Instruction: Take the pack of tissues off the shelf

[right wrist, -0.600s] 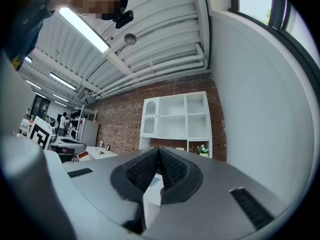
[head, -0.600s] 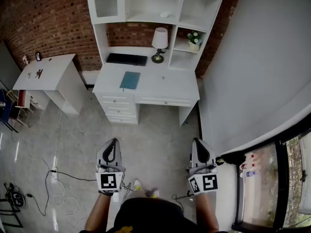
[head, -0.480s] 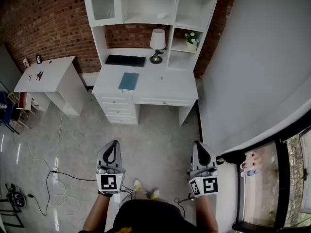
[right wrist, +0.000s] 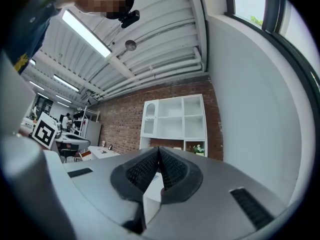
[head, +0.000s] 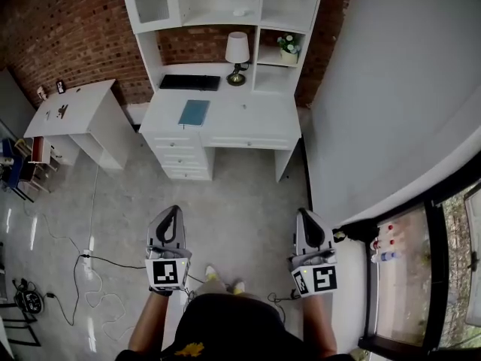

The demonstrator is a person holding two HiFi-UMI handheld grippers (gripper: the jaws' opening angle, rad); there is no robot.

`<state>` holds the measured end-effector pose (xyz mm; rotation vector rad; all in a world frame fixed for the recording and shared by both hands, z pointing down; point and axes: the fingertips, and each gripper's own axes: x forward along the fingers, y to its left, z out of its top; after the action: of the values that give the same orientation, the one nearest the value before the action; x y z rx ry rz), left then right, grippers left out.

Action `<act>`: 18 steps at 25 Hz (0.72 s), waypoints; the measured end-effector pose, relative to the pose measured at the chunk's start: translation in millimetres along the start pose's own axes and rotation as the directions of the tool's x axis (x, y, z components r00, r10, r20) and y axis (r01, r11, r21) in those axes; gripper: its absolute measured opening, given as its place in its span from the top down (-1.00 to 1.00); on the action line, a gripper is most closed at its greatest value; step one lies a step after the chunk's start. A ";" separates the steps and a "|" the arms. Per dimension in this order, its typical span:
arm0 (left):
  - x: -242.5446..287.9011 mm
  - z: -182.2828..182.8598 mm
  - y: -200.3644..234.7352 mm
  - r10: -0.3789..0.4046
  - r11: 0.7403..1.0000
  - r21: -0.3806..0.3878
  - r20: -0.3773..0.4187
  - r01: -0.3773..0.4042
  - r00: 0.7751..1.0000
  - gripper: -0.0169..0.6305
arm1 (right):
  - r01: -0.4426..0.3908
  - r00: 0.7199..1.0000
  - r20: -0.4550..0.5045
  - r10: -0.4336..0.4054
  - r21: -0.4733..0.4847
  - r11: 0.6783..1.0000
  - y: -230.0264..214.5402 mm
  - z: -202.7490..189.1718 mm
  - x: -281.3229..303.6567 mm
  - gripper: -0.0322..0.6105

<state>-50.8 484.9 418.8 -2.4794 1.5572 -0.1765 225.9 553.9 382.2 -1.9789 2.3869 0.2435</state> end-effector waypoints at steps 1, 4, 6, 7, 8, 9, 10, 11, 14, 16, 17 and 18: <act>-0.3 2.7 -1.9 0.007 1.000 -0.014 0.005 -0.007 1.000 0.91 | 0.000 1.000 -0.001 0.000 0.000 1.000 -1.9 -0.5 -1.0 0.89; 1.2 5.4 -6.0 0.017 1.000 -0.018 0.013 -0.017 1.000 0.91 | -0.007 0.999 0.040 0.004 0.059 0.998 -8.1 1.1 -1.6 0.89; 2.0 7.8 -8.1 0.017 1.000 -0.007 0.017 -0.017 1.000 0.91 | -0.038 0.996 0.088 0.024 0.161 0.986 -10.5 4.4 1.0 -0.43; 2.3 9.2 -8.5 0.019 1.000 -0.005 0.019 -0.019 1.000 0.91 | -0.052 0.995 0.094 0.035 0.188 0.981 -10.4 4.6 2.8 -0.44; 2.5 10.6 -8.6 0.022 1.000 -0.005 0.023 -0.021 1.000 0.91 | -0.061 0.995 0.093 0.044 0.186 0.981 -9.3 4.1 4.2 -0.44; 2.6 11.7 -8.7 0.024 1.000 -0.005 0.028 -0.024 0.999 0.91 | -0.065 0.995 0.086 0.052 0.163 0.985 -7.7 3.2 5.0 -0.44; 2.4 12.2 -9.0 0.025 1.000 -0.003 0.031 -0.025 0.999 0.91 | -0.070 0.995 0.078 0.059 0.137 0.988 -6.0 2.2 5.4 -0.44; 1.9 12.1 -9.6 0.026 1.000 0.001 0.030 -0.026 0.999 0.91 | -0.076 0.995 0.071 0.068 0.118 0.990 -4.7 1.5 5.4 -0.44; -0.1 9.2 -11.5 0.029 0.999 0.012 0.016 -0.029 0.999 0.91 | -0.090 0.994 0.063 0.085 0.087 0.992 -3.9 0.7 5.1 -0.44; -0.7 7.3 -10.4 0.037 0.999 0.007 0.016 -0.037 0.999 0.91 | -0.097 0.994 0.060 0.093 0.081 0.992 -3.3 -0.7 6.7 -0.44; -1.1 6.8 -9.0 0.042 0.999 0.002 0.019 -0.042 0.999 0.91 | -0.102 0.994 0.057 0.097 0.079 0.992 -2.3 -1.6 8.1 -0.44; -2.3 5.5 -7.5 0.043 0.999 0.010 0.016 -0.044 0.999 0.91 | -0.106 0.993 0.053 0.102 0.077 0.991 -0.8 -2.5 9.4 -0.44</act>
<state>-44.0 490.7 415.3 -2.4311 1.5986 -0.1573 225.1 544.3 383.4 -1.7967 2.4325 0.1944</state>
